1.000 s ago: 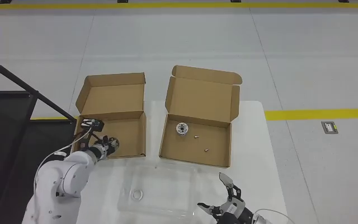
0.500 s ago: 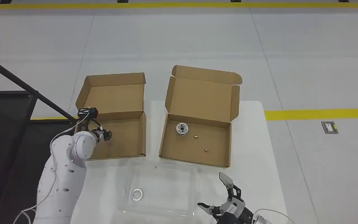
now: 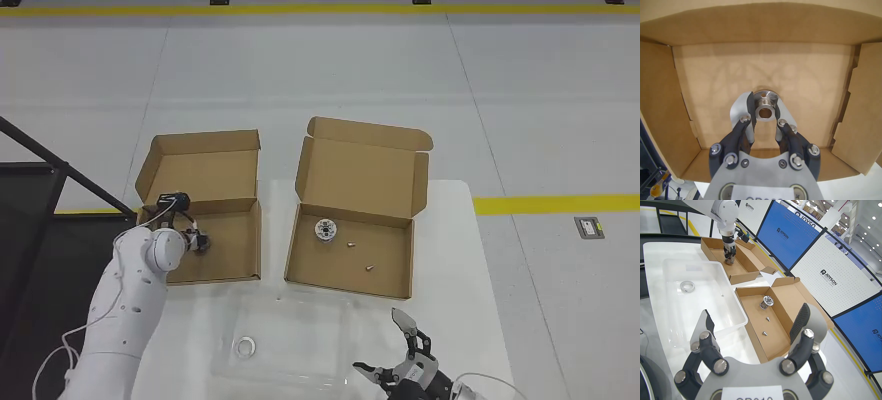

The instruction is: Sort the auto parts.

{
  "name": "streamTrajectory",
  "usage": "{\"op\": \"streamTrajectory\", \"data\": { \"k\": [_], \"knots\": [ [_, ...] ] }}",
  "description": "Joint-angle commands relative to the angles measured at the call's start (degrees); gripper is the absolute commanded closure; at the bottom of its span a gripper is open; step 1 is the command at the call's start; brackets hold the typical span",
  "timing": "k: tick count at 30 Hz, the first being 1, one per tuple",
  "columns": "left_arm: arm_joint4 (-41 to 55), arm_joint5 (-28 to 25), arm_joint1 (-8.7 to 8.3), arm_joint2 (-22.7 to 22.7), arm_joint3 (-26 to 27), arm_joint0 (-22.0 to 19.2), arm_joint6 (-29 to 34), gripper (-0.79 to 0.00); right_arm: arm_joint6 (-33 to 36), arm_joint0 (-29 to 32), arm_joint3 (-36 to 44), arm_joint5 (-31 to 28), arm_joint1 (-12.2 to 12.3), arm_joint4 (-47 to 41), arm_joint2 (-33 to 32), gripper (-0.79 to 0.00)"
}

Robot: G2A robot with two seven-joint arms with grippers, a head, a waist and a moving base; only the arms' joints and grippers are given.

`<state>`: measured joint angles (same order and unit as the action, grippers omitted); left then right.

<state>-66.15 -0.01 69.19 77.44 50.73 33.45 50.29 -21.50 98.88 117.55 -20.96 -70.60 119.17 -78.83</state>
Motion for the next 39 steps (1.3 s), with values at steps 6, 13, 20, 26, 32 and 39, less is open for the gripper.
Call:
{"op": "streamTrajectory", "data": {
  "k": [6,13,20,26,32,39],
  "knots": [
    [0.4,-0.5,-0.41,0.8,4.2,0.7,-0.2,-0.785,0.0,0.0,0.0,0.0,0.0,0.0,0.0,-0.785],
    [-0.1,-3.9,-2.31,5.9,31.0,13.1,3.3,-0.785,0.0,0.0,0.0,0.0,0.0,0.0,0.0,-0.785],
    [-0.9,-15.0,-3.98,10.1,59.7,30.1,6.7,-0.785,0.0,0.0,0.0,0.0,0.0,0.0,0.0,-0.785],
    [0.7,-37.4,-5.63,10.2,69.9,37.7,11.0,-0.785,0.0,0.0,0.0,0.0,0.0,0.0,0.0,-0.785],
    [-2.7,-47.4,-9.19,7.7,72.0,41.9,6.5,-0.785,0.0,0.0,0.0,0.0,0.0,0.0,0.0,-0.785],
    [-2.3,-47.4,-9.38,7.8,71.9,42.0,6.6,-0.785,0.0,0.0,0.0,0.0,0.0,0.0,0.0,-0.785]
  ]
}}
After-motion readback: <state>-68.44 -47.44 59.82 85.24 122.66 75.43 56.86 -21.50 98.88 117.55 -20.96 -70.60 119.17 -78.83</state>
